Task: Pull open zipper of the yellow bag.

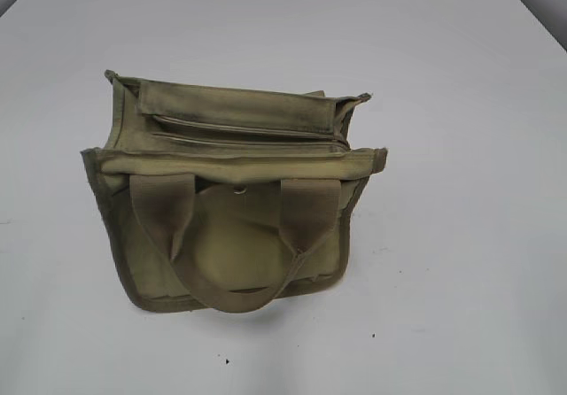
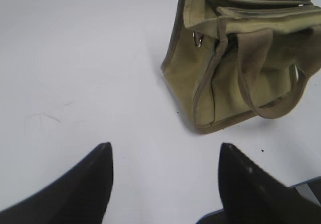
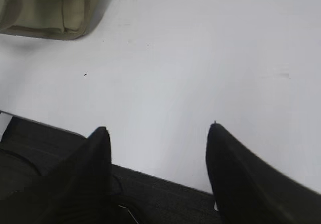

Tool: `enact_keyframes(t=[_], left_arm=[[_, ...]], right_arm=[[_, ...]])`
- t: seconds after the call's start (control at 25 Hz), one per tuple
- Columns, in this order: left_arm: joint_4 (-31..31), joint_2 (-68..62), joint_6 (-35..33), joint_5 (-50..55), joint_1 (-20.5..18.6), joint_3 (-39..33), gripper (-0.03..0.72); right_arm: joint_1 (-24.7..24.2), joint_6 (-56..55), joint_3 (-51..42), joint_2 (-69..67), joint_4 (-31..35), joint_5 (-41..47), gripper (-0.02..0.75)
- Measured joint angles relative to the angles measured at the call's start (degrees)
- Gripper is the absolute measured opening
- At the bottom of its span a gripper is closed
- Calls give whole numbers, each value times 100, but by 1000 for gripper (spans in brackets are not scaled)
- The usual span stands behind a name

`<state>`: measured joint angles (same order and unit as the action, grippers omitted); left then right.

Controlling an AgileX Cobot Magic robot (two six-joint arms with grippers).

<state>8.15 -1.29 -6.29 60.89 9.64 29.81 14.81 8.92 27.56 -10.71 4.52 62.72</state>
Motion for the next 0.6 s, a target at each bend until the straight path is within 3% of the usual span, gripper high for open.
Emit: enact_keyframes(t=[0.28, 0.6], left_arm=[[0, 71, 0, -5, -672, -5, 507], [6, 160, 2, 1, -702, -11, 507]], right_arm=[[-1205, 0, 0, 679, 0, -6, 471], [-1331, 0, 0, 1105, 5, -6, 471]])
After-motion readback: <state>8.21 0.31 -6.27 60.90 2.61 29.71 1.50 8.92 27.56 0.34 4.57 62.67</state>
